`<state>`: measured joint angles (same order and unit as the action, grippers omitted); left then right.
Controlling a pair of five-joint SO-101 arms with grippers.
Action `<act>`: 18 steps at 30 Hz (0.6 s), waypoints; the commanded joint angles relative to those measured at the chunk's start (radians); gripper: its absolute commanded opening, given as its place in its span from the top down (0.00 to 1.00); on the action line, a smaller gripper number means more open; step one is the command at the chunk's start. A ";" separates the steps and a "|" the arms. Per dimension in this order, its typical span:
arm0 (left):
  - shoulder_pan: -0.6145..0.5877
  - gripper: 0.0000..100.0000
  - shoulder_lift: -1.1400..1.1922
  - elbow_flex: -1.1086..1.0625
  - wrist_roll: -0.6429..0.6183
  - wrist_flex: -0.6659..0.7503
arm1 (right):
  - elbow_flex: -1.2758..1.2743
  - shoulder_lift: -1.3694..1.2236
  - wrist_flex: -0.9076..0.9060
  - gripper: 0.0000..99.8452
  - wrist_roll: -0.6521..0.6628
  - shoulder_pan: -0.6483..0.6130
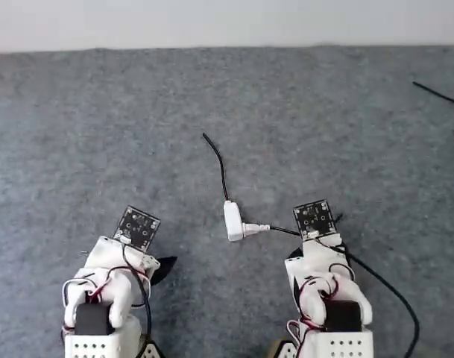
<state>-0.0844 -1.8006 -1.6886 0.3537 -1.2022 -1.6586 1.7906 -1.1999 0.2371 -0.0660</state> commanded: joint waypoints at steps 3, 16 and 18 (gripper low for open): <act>-0.003 0.63 -0.018 0.005 0.061 -0.038 | -0.026 0.005 0.048 0.72 0.011 0.010; -0.002 0.63 -0.017 0.005 0.061 -0.081 | -0.025 0.007 -0.101 0.72 0.011 0.010; -0.002 0.63 -0.017 0.005 0.061 -0.081 | -0.025 0.007 -0.101 0.72 0.011 0.010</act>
<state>-0.0844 -1.8006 -1.6916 0.4089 -1.2789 -1.6648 1.7906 -1.2950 0.2371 -0.0690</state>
